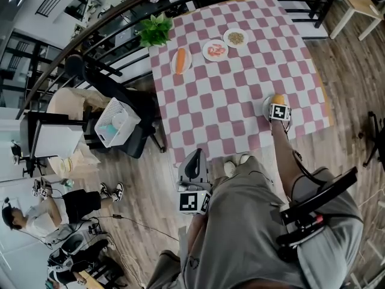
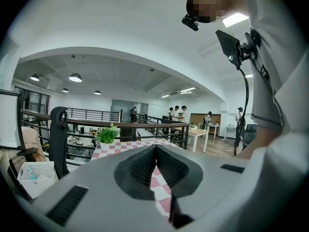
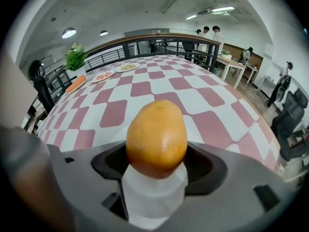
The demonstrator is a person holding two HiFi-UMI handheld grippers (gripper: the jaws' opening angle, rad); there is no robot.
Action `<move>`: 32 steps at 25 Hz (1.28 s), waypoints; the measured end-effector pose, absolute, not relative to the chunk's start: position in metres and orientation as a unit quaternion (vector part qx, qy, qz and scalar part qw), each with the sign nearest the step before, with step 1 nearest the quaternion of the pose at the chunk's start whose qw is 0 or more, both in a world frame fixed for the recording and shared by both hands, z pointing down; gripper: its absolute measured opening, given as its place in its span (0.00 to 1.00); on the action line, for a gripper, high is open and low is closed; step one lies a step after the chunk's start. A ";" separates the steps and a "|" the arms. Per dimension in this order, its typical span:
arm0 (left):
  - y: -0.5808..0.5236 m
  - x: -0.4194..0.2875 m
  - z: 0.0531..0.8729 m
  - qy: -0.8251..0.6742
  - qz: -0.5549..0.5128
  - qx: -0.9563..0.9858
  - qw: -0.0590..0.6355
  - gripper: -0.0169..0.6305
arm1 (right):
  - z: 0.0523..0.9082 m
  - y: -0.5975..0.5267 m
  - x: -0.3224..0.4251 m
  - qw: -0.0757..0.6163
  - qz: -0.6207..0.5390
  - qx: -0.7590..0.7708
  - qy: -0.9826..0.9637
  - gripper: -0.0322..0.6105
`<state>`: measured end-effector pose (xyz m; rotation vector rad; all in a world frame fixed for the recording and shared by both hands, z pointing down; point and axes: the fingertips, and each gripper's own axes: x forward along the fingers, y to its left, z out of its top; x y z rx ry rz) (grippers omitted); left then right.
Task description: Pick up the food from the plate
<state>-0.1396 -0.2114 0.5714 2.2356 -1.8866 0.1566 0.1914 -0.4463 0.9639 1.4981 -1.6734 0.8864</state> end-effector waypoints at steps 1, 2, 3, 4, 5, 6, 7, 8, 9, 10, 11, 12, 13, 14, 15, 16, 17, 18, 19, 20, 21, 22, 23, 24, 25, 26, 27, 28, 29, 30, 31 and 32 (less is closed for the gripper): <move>-0.211 -0.140 0.571 -0.641 0.053 0.758 0.106 0.04 | 0.964 -0.444 0.192 0.356 0.346 0.581 -0.645 0.59; -0.210 -0.140 0.571 -0.642 0.053 0.757 0.106 0.04 | 0.967 -0.441 0.193 0.356 0.354 0.580 -0.642 0.59; -0.209 -0.141 0.571 -0.643 0.053 0.757 0.106 0.04 | 0.969 -0.439 0.192 0.355 0.360 0.578 -0.641 0.59; -0.209 -0.141 0.571 -0.643 0.053 0.757 0.105 0.04 | 0.969 -0.439 0.191 0.353 0.360 0.576 -0.644 0.59; -0.208 -0.140 0.571 -0.641 0.054 0.758 0.104 0.04 | 0.968 -0.441 0.191 0.351 0.353 0.574 -0.650 0.59; -0.208 -0.140 0.571 -0.639 0.055 0.760 0.101 0.04 | 0.967 -0.444 0.190 0.350 0.343 0.572 -0.658 0.59; -0.208 -0.139 0.571 -0.637 0.056 0.763 0.098 0.04 | 0.966 -0.447 0.188 0.347 0.333 0.570 -0.666 0.59; -0.208 -0.139 0.571 -0.636 0.056 0.764 0.097 0.04 | 0.964 -0.450 0.186 0.343 0.325 0.568 -0.674 0.59; -0.208 -0.139 0.571 -0.637 0.055 0.763 0.100 0.04 | 0.959 -0.451 0.185 0.340 0.319 0.569 -0.677 0.59; -0.208 -0.139 0.572 -0.638 0.053 0.762 0.103 0.04 | 0.953 -0.452 0.184 0.337 0.316 0.571 -0.679 0.59; -0.208 -0.138 0.572 -0.638 0.052 0.761 0.105 0.04 | 0.949 -0.453 0.183 0.332 0.313 0.572 -0.681 0.59; -0.208 -0.138 0.571 -0.638 0.051 0.761 0.105 0.04 | 0.945 -0.454 0.182 0.327 0.311 0.573 -0.684 0.59; -0.208 -0.138 0.571 -0.637 0.050 0.762 0.105 0.04 | 0.941 -0.456 0.181 0.322 0.308 0.574 -0.687 0.59; -0.209 -0.138 0.571 -0.636 0.049 0.763 0.104 0.04 | 0.937 -0.459 0.179 0.316 0.304 0.574 -0.691 0.59; -0.209 -0.138 0.571 -0.635 0.048 0.764 0.103 0.04 | 0.930 -0.463 0.177 0.311 0.298 0.574 -0.696 0.59; -0.209 -0.138 0.571 -0.635 0.047 0.764 0.103 0.04 | 0.922 -0.467 0.174 0.305 0.290 0.575 -0.702 0.59; -0.210 -0.138 0.572 -0.634 0.046 0.765 0.103 0.04 | 0.913 -0.471 0.172 0.299 0.281 0.575 -0.708 0.59; -0.210 -0.137 0.572 -0.633 0.046 0.766 0.103 0.04 | 0.903 -0.475 0.168 0.292 0.272 0.575 -0.714 0.59; -0.210 -0.137 0.571 -0.632 0.045 0.767 0.103 0.04 | 0.893 -0.480 0.164 0.286 0.264 0.574 -0.720 0.59; -0.211 -0.137 0.571 -0.631 0.044 0.768 0.102 0.04 | 0.883 -0.483 0.161 0.278 0.258 0.574 -0.726 0.59; -0.211 -0.136 0.570 -0.630 0.042 0.769 0.102 0.04 | 0.874 -0.487 0.158 0.271 0.252 0.574 -0.731 0.59; -0.211 -0.136 0.570 -0.629 0.040 0.770 0.101 0.04 | 0.865 -0.490 0.154 0.263 0.245 0.574 -0.736 0.59; -0.211 -0.136 0.570 -0.628 0.038 0.771 0.101 0.04 | 0.856 -0.493 0.151 0.257 0.238 0.574 -0.740 0.59; -0.212 -0.137 0.569 -0.627 0.036 0.772 0.101 0.04 | 0.847 -0.495 0.148 0.252 0.231 0.574 -0.744 0.59; -0.212 -0.138 0.569 -0.627 0.034 0.772 0.101 0.04 | 0.838 -0.497 0.144 0.248 0.225 0.574 -0.748 0.59; -0.212 -0.140 0.568 -0.626 0.032 0.772 0.100 0.04 | 0.828 -0.499 0.141 0.244 0.219 0.572 -0.752 0.59; -0.213 -0.141 0.567 -0.626 0.029 0.773 0.098 0.04 | 0.819 -0.501 0.136 0.239 0.214 0.571 -0.756 0.59; -0.213 -0.143 0.567 -0.626 0.027 0.774 0.096 0.04 | 0.810 -0.502 0.132 0.234 0.209 0.568 -0.761 0.59; -0.213 -0.145 0.567 -0.626 0.025 0.774 0.094 0.04 | 0.801 -0.503 0.127 0.228 0.204 0.566 -0.765 0.59; -0.214 -0.147 0.566 -0.628 0.024 0.773 0.092 0.04 | 0.792 -0.503 0.123 0.222 0.198 0.565 -0.770 0.59; -0.215 -0.150 0.565 -0.630 0.022 0.771 0.091 0.04 | 0.782 -0.504 0.118 0.217 0.191 0.563 -0.774 0.59; -0.215 -0.154 0.563 -0.633 0.019 0.769 0.089 0.04 | 0.773 -0.503 0.113 0.211 0.184 0.561 -0.779 0.59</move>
